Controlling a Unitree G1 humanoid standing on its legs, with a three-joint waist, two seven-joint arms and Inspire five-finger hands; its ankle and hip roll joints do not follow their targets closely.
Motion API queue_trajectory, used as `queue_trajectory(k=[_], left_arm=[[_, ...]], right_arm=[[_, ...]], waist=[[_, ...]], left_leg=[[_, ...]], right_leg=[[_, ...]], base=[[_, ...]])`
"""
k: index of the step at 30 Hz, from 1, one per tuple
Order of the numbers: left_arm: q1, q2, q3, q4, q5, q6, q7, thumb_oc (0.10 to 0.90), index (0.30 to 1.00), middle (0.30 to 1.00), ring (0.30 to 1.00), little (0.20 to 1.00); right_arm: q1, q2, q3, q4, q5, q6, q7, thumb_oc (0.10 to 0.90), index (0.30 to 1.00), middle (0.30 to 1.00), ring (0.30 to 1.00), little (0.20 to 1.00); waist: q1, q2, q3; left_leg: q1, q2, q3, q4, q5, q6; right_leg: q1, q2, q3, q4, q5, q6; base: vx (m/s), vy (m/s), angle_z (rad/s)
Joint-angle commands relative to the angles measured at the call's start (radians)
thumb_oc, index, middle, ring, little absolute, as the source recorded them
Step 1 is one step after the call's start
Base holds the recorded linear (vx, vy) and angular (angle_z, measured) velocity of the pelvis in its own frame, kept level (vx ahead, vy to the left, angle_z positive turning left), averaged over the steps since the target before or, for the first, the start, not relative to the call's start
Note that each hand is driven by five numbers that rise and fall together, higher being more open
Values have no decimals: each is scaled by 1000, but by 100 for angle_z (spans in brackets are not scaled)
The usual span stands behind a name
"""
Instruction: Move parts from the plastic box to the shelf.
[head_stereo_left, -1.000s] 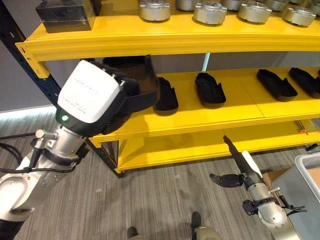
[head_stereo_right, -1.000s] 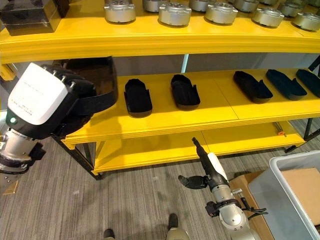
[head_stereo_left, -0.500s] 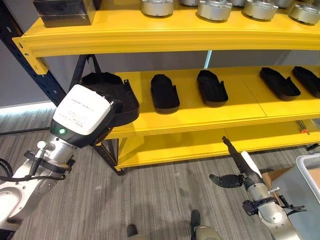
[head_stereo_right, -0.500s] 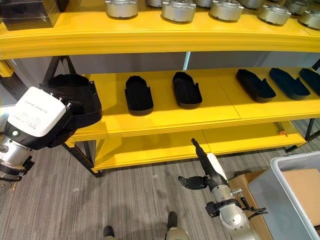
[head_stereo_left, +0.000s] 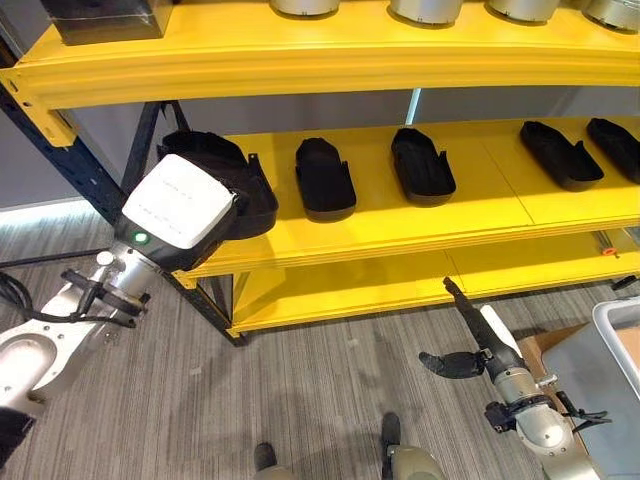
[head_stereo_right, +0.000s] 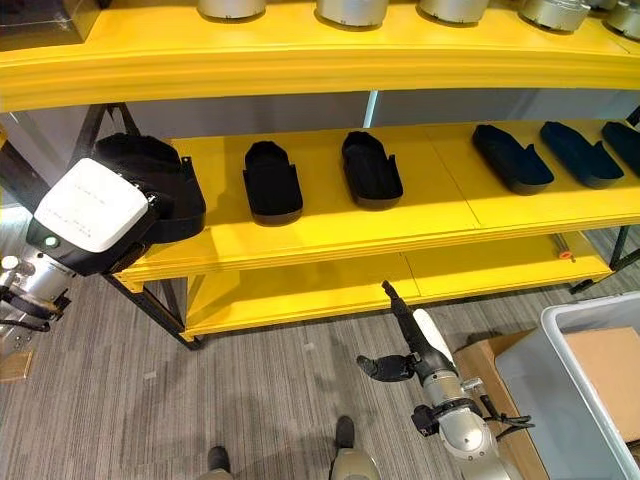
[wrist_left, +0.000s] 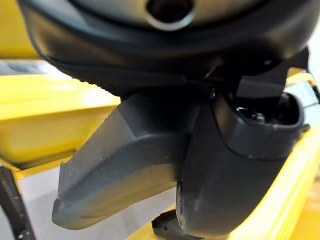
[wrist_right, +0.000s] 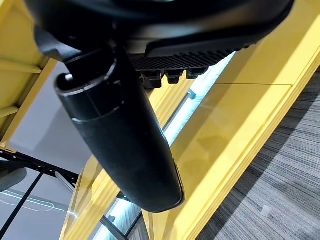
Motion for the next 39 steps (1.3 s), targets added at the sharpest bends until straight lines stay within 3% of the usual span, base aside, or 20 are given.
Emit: queue_trajectory(k=[1, 4, 17, 29, 39], left_arm=[[-182, 87, 37, 10, 42, 37, 59, 400, 300, 300, 300, 300], [-252, 111, -48, 29, 67, 30, 54, 400, 300, 300, 300, 300], [-365, 150, -209, 135, 96, 24, 40, 400, 300, 300, 300, 300], [-439, 207, -306, 244, 128, 33, 41, 400, 300, 300, 300, 300], [-497, 258, -360, 302, 127, 42, 43, 400, 300, 300, 300, 300]], right_arm=[[-102, -56, -25, -96, -18, -100, -25, 900, 1000, 1000, 1000, 1000], [-99, -61, -24, -98, -17, -111, -24, 900, 1000, 1000, 1000, 1000], [-98, -72, -23, -101, -1, -126, -18, 900, 1000, 1000, 1000, 1000], [-116, -86, -16, -100, 9, -142, -14, 900, 1000, 1000, 1000, 1000], [-142, -103, -21, -107, 42, -152, -7, 900, 1000, 1000, 1000, 1000]], waist=[[-41, -4, -22], [-45, -3, -22], [-58, 1, -10], [-59, 0, 5], [-58, 4, 41]], left_leg=[[-29, 1, -3, 84, -52, 42], [-27, 4, 3, 82, -49, 40], [-43, 11, 13, 93, -46, 37], [-79, 12, 6, 135, -57, 36], [-168, 16, -15, 235, -91, 36]], right_leg=[[15, -74, 8, 177, -206, 56], [8, -72, 14, 181, -205, 58], [-19, -67, 25, 197, -205, 57], [-45, -69, 30, 223, -207, 58], [-112, -80, 39, 295, -225, 59]], base=[[0, 0, 0], [-8, 0, -4], [-11, 2, -4], [-3, 0, -1], [-28, 9, 1]])
